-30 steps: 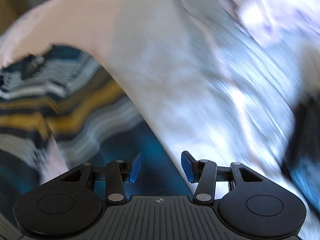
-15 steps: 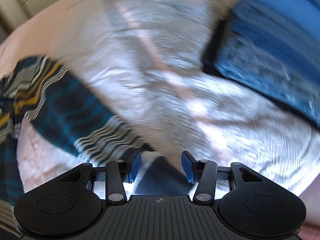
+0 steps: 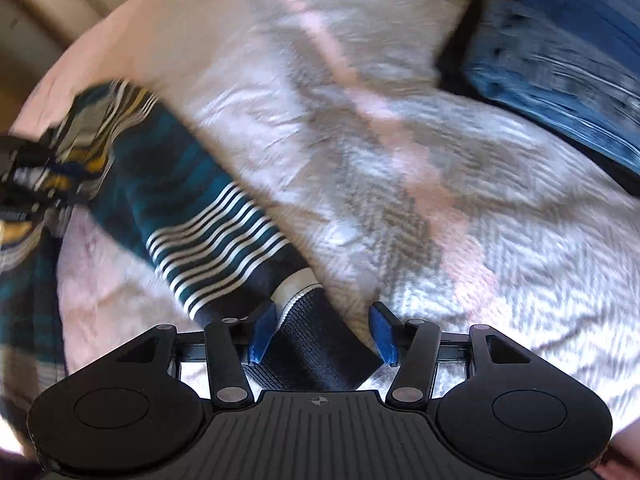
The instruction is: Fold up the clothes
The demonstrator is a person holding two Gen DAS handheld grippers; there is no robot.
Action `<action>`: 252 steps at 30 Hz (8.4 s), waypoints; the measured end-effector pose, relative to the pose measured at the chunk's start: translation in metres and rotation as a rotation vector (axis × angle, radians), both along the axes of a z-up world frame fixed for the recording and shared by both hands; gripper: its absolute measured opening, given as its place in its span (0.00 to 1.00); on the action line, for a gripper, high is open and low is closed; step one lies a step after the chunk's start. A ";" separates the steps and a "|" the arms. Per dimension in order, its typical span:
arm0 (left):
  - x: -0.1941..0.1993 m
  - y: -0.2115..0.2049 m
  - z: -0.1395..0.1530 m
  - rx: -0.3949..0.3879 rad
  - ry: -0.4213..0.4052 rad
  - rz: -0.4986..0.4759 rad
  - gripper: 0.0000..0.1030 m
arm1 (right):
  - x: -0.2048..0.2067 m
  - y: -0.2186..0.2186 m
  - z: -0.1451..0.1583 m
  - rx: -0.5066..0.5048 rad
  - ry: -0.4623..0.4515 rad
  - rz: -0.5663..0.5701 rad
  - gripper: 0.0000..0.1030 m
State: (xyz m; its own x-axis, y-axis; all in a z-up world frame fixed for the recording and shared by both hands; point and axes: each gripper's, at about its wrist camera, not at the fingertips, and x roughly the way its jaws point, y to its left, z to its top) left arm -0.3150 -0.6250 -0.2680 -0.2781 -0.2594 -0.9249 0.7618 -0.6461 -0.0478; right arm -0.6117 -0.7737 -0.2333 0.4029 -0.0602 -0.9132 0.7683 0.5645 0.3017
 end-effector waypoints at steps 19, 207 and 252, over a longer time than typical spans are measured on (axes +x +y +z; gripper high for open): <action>0.002 0.006 -0.007 0.052 0.022 0.088 0.33 | -0.017 -0.011 0.047 -0.261 0.064 -0.269 0.59; 0.415 0.650 0.220 -0.263 -0.326 1.140 0.61 | 0.356 0.610 0.179 -0.392 -0.148 0.545 0.82; 0.612 0.607 0.147 -0.312 -0.234 1.069 0.61 | 0.776 0.649 0.097 -0.361 -0.515 0.817 0.02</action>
State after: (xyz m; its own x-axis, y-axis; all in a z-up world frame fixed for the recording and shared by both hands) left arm 0.2968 -0.0179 -0.1207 0.3947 -0.4881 -0.7785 0.8988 0.3809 0.2169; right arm 0.1644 -0.1246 -0.1365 0.7814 0.1712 -0.6000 -0.0647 0.9787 0.1949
